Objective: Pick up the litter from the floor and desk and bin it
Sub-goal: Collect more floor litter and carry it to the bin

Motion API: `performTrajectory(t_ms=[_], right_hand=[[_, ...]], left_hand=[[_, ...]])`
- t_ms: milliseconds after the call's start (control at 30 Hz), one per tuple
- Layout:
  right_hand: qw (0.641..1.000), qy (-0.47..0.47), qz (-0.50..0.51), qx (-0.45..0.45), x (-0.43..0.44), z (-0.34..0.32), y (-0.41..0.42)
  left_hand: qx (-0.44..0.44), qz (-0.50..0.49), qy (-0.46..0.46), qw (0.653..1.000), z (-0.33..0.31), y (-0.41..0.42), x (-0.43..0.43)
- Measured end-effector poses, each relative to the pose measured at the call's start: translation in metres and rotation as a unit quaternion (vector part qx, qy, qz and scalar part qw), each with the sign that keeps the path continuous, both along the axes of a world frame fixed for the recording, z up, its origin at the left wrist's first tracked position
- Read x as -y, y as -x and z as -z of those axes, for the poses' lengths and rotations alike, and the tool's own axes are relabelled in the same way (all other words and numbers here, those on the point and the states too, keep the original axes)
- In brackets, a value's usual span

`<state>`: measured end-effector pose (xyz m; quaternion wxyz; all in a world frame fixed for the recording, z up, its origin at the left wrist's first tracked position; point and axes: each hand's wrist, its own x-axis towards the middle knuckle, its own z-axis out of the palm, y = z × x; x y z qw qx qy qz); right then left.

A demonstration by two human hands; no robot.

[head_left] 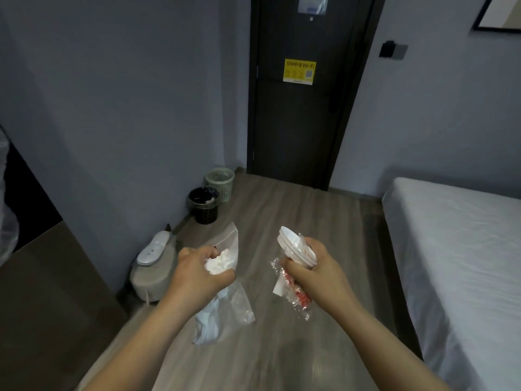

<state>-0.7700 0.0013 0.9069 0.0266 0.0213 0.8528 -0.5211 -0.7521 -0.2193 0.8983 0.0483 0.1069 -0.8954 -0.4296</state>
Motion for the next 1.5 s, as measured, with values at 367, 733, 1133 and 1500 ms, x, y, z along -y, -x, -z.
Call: performTrajectory(t_ms=[367,733,1133,1500], right_hand=[[0.998,0.018,-0.057,0.013,-0.027,0.0,0.239],[0.996,-0.006,-0.081,0.024,0.023,0.021,0.426],[0.992,-0.023,-0.112,0.06,0.125,0.029,0.639],[0.987,-0.024,-0.144,0.069,0.177,0.05,0.835]], left_hand=[[0.024,-0.039,0.029,0.999,0.014,0.205,-0.012],[0.029,-0.077,0.019,0.996,0.046,0.386,0.043],[0.061,-0.109,-0.001,0.992,0.062,0.593,0.141],[0.052,-0.138,0.031,0.989,0.072,0.77,0.186]])
